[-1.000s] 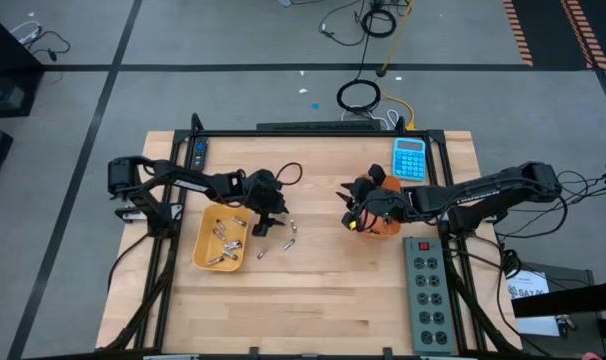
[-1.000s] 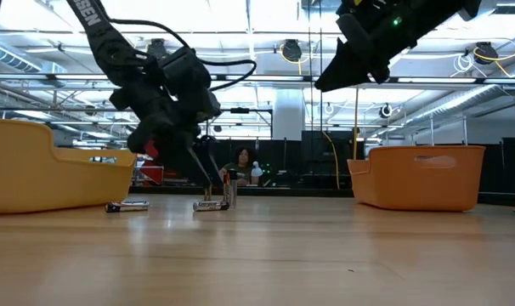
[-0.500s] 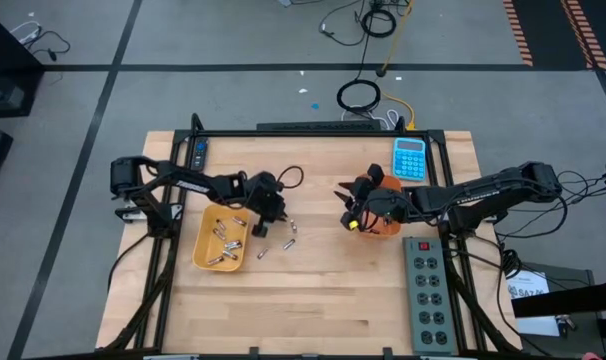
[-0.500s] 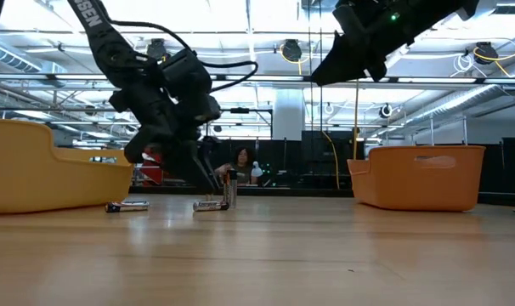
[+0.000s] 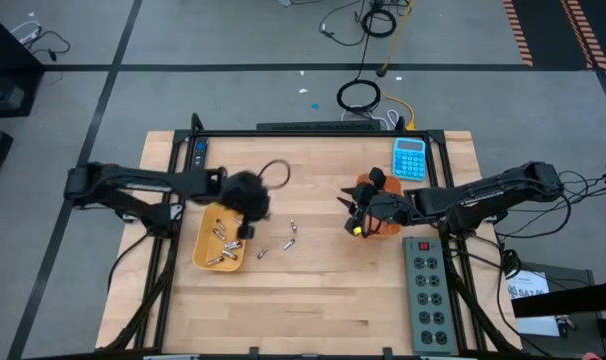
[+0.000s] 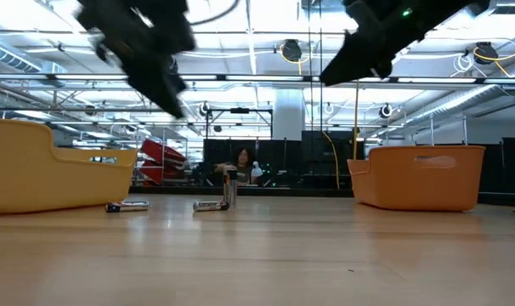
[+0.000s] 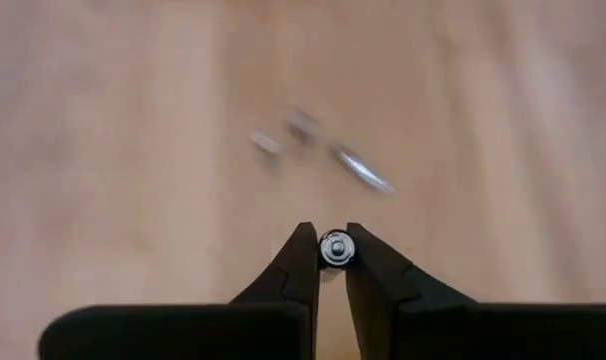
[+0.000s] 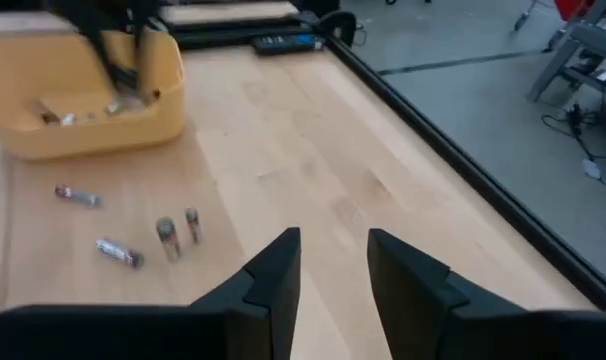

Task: Sort batteries
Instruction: Put the silver battery into the yellow bin

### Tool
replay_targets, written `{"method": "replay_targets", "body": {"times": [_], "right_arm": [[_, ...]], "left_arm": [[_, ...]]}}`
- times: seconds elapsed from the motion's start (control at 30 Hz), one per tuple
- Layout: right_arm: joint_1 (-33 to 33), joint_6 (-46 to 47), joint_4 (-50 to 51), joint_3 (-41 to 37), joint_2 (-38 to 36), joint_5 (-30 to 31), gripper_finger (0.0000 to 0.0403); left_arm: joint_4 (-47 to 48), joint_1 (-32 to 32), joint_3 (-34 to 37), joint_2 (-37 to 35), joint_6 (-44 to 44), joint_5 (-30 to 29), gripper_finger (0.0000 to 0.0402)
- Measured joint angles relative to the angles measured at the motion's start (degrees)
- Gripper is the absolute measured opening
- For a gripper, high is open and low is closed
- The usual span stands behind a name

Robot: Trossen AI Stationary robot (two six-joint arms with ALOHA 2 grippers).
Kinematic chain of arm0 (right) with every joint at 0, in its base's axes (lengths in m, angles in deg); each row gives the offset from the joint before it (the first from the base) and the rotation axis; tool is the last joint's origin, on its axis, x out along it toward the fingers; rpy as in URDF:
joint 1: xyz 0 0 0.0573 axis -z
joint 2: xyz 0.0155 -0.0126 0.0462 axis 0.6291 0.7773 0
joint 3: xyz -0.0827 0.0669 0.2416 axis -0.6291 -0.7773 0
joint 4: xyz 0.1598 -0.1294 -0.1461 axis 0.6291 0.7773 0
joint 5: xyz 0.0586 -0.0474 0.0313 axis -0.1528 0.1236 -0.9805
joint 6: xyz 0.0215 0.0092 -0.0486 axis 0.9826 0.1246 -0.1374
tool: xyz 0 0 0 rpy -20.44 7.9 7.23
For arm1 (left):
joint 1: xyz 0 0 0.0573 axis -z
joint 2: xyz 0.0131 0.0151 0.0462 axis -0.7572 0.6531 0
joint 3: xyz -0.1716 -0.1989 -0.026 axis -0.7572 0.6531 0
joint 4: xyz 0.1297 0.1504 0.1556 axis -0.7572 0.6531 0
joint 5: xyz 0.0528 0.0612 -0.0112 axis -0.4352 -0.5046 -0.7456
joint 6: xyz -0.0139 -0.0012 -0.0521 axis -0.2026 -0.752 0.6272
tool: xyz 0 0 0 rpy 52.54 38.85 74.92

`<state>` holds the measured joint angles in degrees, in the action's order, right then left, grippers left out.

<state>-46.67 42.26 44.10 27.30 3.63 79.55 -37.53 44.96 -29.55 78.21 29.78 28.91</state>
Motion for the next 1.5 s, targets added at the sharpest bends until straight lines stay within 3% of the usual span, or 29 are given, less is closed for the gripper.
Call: {"method": "replay_targets", "body": {"times": [0.1,0.23,0.4,0.5,0.6,0.77,0.9,1.07,1.3,1.5], "right_arm": [[0.00,0.48,5.02,0.90,-3.92,0.52,0.0109],[0.02,-1.30,3.46,1.09,-9.47,0.86,0.0109],[0.02,-6.71,-0.98,1.11,-11.43,0.72,0.0109],[0.02,-8.48,-1.52,1.11,-11.11,0.33,0.0109],[0.02,-9.46,-1.01,1.11,-11.00,0.29,0.0109],[0.15,-11.49,-1.94,1.11,-11.13,0.29,0.0109],[0.12,-10.69,-1.55,1.11,-11.13,0.16,0.0109],[-0.48,-9.88,-1.40,1.11,-11.13,-1.21,0.0109],[-1.72,-7.84,-1.40,1.11,-10.97,-1.17,0.0109],[-3.07,-7.23,-1.42,1.11,-10.63,-0.82,0.0109]], "left_arm": [[10.26,8.00,0.00,-4.86,10.80,-1.73,0.0034],[23.42,19.31,0.48,-7.31,25.51,-10.69,0.0034],[24.52,26.48,6.57,-7.26,36.80,-26.10,0.0049],[24.08,27.80,7.44,-7.14,39.96,-26.78,0.0103],[23.42,29.35,4.05,-7.69,41.44,-27.05,0.0152],[11.95,28.96,-1.29,-6.62,32.48,-36.93,0.0173],[4.57,26.94,-0.85,-1.61,29.85,-34.81,0.0175],[-3.75,26.92,-1.33,5.74,33.67,-30.28,0.0176],[-3.81,26.70,-1.84,16.26,35.24,-29.02,0.0177],[-2.38,25.08,-1.84,19.38,35.66,-28.65,0.0177]]}}
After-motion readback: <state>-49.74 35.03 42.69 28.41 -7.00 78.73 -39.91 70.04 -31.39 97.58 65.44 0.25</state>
